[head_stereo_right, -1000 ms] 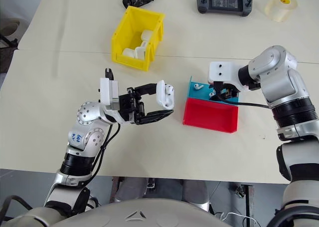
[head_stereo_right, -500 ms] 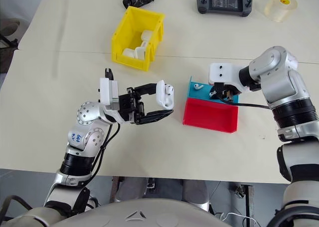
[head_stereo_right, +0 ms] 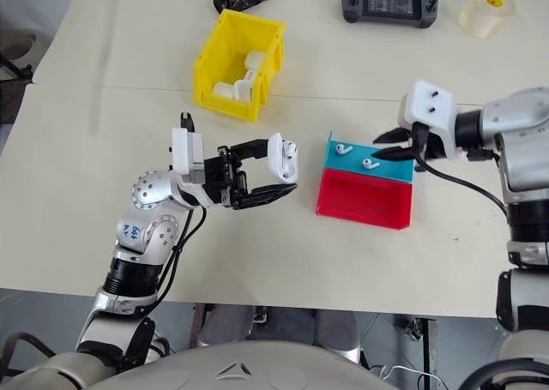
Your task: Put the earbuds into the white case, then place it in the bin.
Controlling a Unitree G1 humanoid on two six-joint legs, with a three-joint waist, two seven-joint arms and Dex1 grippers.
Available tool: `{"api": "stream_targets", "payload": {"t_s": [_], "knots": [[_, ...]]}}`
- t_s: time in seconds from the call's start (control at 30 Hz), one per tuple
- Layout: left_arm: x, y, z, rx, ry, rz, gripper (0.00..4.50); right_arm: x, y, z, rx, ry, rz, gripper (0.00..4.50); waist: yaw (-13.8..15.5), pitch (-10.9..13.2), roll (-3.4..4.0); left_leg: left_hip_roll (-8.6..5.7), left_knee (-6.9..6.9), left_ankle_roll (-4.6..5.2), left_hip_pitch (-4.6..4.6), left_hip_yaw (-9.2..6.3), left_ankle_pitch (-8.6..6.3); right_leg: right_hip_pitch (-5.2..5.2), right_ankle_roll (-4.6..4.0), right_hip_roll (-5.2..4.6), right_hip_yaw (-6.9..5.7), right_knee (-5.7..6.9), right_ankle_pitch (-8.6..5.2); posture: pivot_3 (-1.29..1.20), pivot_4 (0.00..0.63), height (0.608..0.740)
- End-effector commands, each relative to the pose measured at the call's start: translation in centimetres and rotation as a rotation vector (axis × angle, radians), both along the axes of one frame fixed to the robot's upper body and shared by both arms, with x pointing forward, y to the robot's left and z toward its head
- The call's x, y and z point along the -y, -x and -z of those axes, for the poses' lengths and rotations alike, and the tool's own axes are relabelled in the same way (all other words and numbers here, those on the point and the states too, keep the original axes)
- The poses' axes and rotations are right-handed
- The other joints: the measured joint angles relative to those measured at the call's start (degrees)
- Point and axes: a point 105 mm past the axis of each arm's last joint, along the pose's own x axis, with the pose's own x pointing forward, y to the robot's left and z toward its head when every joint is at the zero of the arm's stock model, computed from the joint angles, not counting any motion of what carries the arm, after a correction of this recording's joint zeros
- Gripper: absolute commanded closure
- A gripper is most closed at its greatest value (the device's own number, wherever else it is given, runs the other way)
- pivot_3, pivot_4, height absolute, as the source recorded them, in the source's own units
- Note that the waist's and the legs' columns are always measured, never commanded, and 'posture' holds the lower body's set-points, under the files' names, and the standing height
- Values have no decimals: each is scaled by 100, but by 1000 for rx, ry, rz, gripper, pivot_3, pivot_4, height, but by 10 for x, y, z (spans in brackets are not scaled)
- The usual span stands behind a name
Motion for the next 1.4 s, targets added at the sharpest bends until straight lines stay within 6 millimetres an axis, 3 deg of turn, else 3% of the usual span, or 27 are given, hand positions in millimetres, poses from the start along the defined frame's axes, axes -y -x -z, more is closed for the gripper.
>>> {"api": "stream_targets", "payload": {"t_s": [0.03, 0.2, 0.43, 0.77, 1.0, 1.13, 1.4], "knots": [[-1, 3, -8, 28, 19, 29, 1716, -3, 6, -10, 32, 8, -18, 3380, -5, 0, 1, 2, 0, 0, 0, 1, 0, 0, 0, 0, 0, 1, 0, 0, 150, 740], [-1, 2, -9, 31, 15, 28, 1716, -13, 2, -15, 20, 44, -46, 3380, -50, 2, 3, 17, 0, -7, 4, 9, 4, -4, -1, 4, 1, 3, 0, 0, 150, 740], [0, 5, -7, 28, 20, 23, 1716, -22, -6, 2, -18, 137, -75, 1104, 9, 2, 3, 6, 1, -7, 0, -4, 3, -4, -1, -2, 4, 0, -1, 0, 150, 740], [-1, 6, -8, 28, 23, 5, 1716, -29, -24, 4, 23, 212, -126, 1104, -15, 2, 3, 6, 0, -7, 0, 0, 3, -5, -1, 2, -1, 3, -1, 0, 150, 740], [-5, 6, -8, 27, 26, -18, 1716, -33, -6, -20, -57, 92, -192, 1104, -7, 2, 3, 8, 0, -6, 0, -2, 3, -5, -1, 0, -1, 2, -1, 0, 150, 740], [-3, 7, -8, 27, 31, -21, 1716, -17, -24, -24, -1, 146, -103, 1104, -16, 2, 3, 6, 0, -6, 0, 0, 3, -5, -1, -3, 1, 2, -1, 0, 150, 740], [-5, 6, -8, 31, 32, -32, 1716, -16, -48, -12, 51, 197, -77, 1104, -32, 2, 4, 10, -2, -7, 1, 3, 3, -7, -2, 2, 0, 4, -1, 0, 150, 740]]}}
